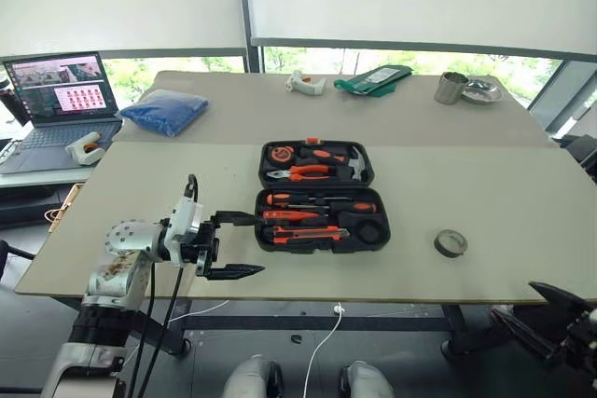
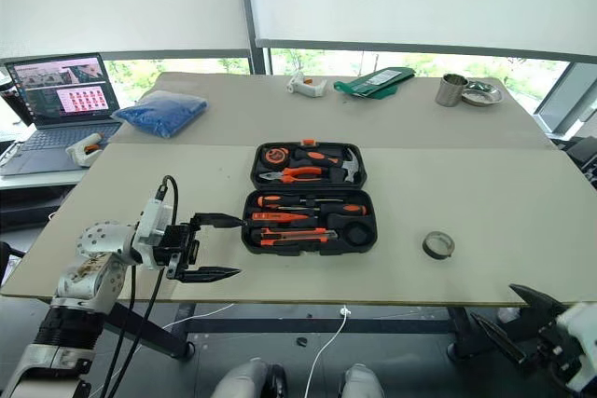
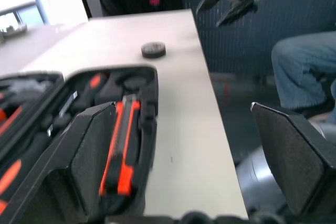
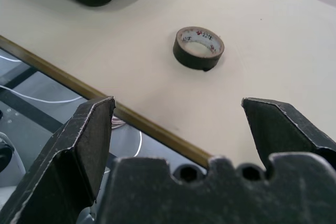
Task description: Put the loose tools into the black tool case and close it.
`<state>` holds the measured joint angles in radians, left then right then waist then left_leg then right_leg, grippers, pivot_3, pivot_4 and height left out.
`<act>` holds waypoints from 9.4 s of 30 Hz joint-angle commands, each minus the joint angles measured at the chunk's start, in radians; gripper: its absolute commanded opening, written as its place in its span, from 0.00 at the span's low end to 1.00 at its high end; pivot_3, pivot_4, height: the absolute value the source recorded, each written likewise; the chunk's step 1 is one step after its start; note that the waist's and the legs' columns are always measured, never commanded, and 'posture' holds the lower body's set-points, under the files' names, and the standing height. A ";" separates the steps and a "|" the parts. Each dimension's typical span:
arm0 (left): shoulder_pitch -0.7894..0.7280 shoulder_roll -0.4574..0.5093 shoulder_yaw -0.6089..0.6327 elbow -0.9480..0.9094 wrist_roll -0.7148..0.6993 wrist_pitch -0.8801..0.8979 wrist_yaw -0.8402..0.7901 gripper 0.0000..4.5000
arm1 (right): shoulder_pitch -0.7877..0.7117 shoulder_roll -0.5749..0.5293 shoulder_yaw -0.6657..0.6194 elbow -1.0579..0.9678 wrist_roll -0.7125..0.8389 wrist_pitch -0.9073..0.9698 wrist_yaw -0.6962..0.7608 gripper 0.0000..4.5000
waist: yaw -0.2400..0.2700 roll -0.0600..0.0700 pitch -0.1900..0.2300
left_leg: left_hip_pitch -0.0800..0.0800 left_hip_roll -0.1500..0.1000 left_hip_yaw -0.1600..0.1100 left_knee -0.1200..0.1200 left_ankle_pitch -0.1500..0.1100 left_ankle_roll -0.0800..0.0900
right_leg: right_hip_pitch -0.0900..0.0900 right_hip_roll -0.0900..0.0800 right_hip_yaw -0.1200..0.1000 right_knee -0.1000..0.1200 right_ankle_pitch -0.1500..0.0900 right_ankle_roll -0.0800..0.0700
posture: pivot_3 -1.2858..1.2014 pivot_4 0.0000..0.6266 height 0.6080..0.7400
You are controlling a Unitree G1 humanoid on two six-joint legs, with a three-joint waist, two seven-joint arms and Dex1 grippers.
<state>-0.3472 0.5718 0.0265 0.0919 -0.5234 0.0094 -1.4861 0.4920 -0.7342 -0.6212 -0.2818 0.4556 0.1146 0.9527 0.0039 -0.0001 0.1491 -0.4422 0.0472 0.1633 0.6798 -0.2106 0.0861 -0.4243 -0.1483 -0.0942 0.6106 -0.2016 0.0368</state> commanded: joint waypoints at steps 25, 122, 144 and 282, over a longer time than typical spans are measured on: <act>0.082 -0.025 -0.013 -0.156 -0.032 0.027 0.090 1.00 | -0.677 -0.339 0.624 0.119 -0.186 0.630 -0.061 0.02 | 0.009 -0.002 0.001 | -0.004 -0.003 0.000 0.001 -0.003 0.001 | -0.002 0.001 -0.005 0.000 -0.002 0.000 | 0.52 0.24 1.00; -0.369 0.120 -0.044 0.153 0.229 0.904 0.455 0.89 | -1.206 -0.043 0.563 0.252 -0.140 1.226 -0.116 0.76 | -0.016 -0.007 0.004 | -0.016 -0.002 0.000 0.001 0.011 -0.001 | -0.017 0.002 -0.006 0.015 0.010 -0.003 | 0.52 0.24 1.00; -0.672 -0.103 -0.055 0.569 0.294 0.921 0.719 0.94 | -1.596 0.212 0.678 0.898 -0.266 1.095 -0.366 0.88 | -0.022 -0.008 0.005 | -0.018 -0.004 0.002 0.000 0.019 -0.005 | -0.017 0.002 -0.006 0.017 0.010 -0.002 | 0.52 0.24 1.00; -0.362 -0.264 -0.317 0.342 0.465 0.329 0.418 0.01 | -0.805 0.255 0.731 0.257 -0.305 0.039 -0.188 0.00 | -0.012 -0.009 -0.001 | 0.002 -0.002 -0.002 0.002 0.006 0.001 | 0.001 0.001 -0.006 0.012 0.001 -0.002 | 0.52 0.24 1.00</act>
<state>-0.7662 0.3168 -0.2346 0.3856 -0.0815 0.2901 -1.0585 -0.2609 -0.4948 0.1382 0.0072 0.1364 0.1827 0.7825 -0.0083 -0.0087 0.1481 -0.4402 0.0452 0.1617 0.6821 -0.2046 0.0866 -0.4236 -0.1470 -0.1004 0.6224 -0.2009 0.0350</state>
